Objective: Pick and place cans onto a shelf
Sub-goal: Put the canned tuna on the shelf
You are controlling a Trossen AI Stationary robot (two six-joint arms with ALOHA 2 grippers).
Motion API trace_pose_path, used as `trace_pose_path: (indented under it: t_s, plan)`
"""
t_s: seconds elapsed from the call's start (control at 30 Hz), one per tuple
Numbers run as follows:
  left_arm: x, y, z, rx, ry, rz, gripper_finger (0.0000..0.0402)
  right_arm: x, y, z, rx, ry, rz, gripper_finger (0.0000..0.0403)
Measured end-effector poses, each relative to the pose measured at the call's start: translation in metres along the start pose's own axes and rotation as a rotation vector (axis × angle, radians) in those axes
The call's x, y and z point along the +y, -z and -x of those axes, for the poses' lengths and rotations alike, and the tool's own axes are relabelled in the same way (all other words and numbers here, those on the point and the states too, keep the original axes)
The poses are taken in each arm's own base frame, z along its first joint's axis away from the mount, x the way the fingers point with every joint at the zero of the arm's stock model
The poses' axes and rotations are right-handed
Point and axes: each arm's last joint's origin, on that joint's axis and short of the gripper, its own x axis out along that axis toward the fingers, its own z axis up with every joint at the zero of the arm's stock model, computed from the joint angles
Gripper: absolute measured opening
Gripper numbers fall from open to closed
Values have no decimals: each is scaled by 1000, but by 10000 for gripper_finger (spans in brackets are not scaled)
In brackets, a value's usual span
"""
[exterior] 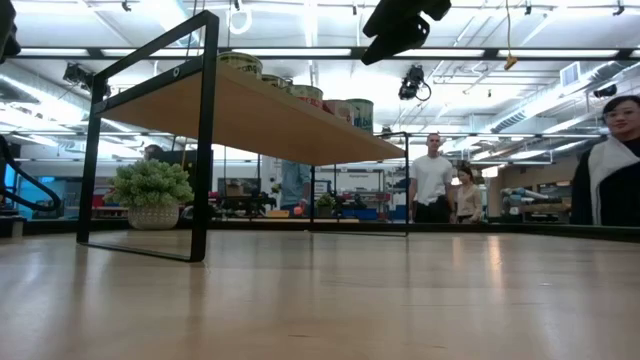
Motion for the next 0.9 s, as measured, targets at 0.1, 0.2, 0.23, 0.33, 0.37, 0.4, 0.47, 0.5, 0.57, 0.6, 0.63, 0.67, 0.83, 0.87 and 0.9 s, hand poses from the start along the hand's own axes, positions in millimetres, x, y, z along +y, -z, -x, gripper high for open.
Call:
trace_pose_path:
  t_s: [0.1,0.2,0.23,0.33,0.37,0.4,0.47,0.5,0.57,0.6,0.63,0.67,0.83,0.87,0.9]
  plan:
    - [0,-2,-1,1,3,10,346,-2,0,-1,0,6,2,347]
    - [1,-6,-4,9,-2,42,346,-4,-1,-1,0,6,11,347]
    - [1,-7,-5,10,-2,50,346,-5,-1,-1,0,6,20,347]
    - [2,-12,-8,13,-6,67,345,-5,-1,-1,-1,-7,57,347]
    - [2,-14,-8,15,-7,73,345,-5,-1,-1,-3,-14,70,347]
    - [3,-15,-8,17,-8,77,343,-4,-2,-1,-7,-19,83,347]
    - [4,-18,-9,19,-9,80,333,-4,-2,-1,-8,-27,99,347]
    - [4,-20,-10,19,-9,74,326,-4,-2,-1,-7,-37,104,347]
    - [4,-23,-10,12,-8,68,309,-3,-2,-1,-6,-55,108,347]
    - [5,-24,-11,6,-9,70,300,-3,-2,-1,-6,-66,109,347]
    - [5,-25,-11,0,-10,71,293,-3,-1,-1,-5,-73,110,347]
    - [5,-26,-12,-7,-13,70,290,-2,-1,-1,-5,-76,111,347]
    - [7,-30,-12,-13,-22,66,290,-2,-1,-1,-4,-76,83,347]
    - [8,-30,-12,-12,-20,66,289,-2,-1,-1,-4,-75,77,347]
    - [8,-31,-10,-12,-18,66,289,-2,-2,0,1,-71,68,347]
